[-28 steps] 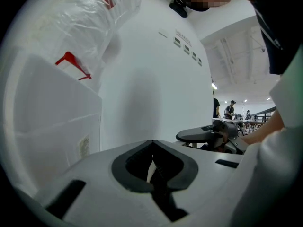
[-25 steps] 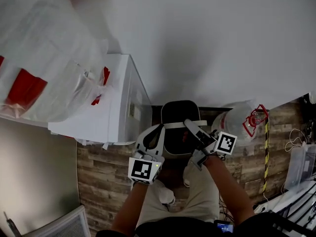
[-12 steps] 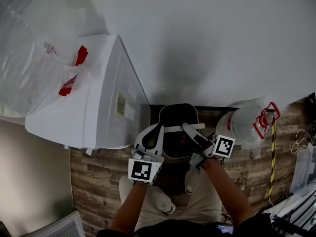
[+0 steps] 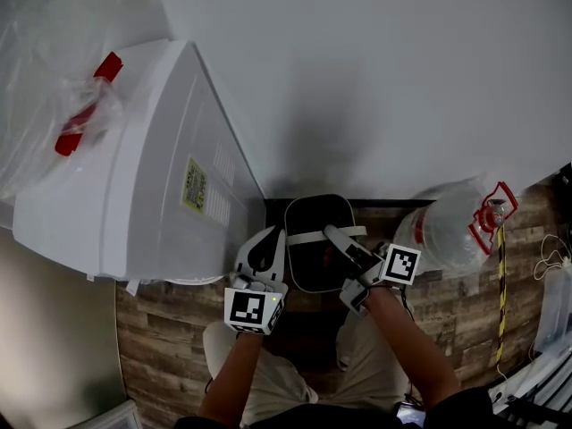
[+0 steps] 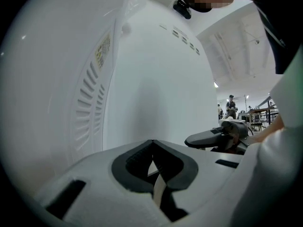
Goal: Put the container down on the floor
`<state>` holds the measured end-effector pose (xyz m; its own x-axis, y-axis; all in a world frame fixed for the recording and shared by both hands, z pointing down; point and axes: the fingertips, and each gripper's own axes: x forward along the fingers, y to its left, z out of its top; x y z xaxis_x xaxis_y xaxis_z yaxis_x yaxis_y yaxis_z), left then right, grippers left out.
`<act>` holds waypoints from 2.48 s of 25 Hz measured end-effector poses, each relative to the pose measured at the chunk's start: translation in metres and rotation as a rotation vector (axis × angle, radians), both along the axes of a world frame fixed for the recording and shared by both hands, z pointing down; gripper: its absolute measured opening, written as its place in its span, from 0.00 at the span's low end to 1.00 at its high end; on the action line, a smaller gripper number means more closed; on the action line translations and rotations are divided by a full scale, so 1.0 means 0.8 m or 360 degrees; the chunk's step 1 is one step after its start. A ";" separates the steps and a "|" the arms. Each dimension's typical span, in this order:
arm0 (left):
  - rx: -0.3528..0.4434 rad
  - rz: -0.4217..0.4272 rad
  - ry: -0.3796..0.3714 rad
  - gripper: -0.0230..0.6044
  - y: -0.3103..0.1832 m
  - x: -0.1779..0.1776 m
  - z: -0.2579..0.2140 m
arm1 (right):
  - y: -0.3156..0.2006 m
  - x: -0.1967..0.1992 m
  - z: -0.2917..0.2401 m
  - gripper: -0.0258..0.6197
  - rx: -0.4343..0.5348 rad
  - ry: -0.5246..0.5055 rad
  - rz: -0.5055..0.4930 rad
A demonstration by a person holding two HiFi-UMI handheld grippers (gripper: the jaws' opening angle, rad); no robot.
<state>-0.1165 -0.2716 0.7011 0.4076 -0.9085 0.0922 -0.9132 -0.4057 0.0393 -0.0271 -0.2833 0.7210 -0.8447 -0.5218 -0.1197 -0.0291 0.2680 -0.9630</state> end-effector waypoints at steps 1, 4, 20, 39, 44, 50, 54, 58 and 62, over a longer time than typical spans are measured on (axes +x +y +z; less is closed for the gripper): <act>0.0008 -0.0001 0.0001 0.07 -0.003 0.000 0.005 | -0.001 0.000 0.006 0.18 -0.0001 0.0007 0.0005; 0.0037 0.0009 0.0003 0.07 -0.010 0.000 0.017 | -0.003 -0.001 0.020 0.18 0.0008 0.0024 0.0007; 0.0035 0.0060 -0.0025 0.07 -0.017 -0.001 0.074 | -0.019 0.000 0.102 0.18 -0.0033 0.0075 0.0083; 0.0063 0.0087 -0.0050 0.07 -0.010 0.000 0.094 | -0.061 -0.018 0.189 0.18 -0.0180 0.0214 0.0157; 0.0042 0.0103 -0.0079 0.07 -0.011 -0.003 0.101 | -0.070 -0.020 0.219 0.18 -0.0227 0.0312 0.0153; 0.0057 0.0117 -0.0077 0.07 -0.014 0.000 0.100 | -0.078 -0.009 0.246 0.18 -0.0293 0.0370 0.0174; 0.0037 0.0114 -0.0036 0.07 -0.013 0.007 0.108 | -0.082 -0.003 0.248 0.18 -0.0297 0.0355 0.0151; 0.0019 0.0120 -0.0025 0.07 -0.013 0.012 0.114 | -0.085 0.005 0.250 0.18 -0.0308 0.0339 0.0171; 0.0013 0.0112 -0.0016 0.07 -0.015 0.011 0.117 | -0.096 0.019 0.253 0.18 -0.0348 0.0300 0.0241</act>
<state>-0.1079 -0.2835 0.7949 0.4697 -0.8783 0.0893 -0.8826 -0.4693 0.0268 -0.0115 -0.3605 0.9235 -0.7521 -0.6392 0.1605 -0.2364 0.0343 -0.9711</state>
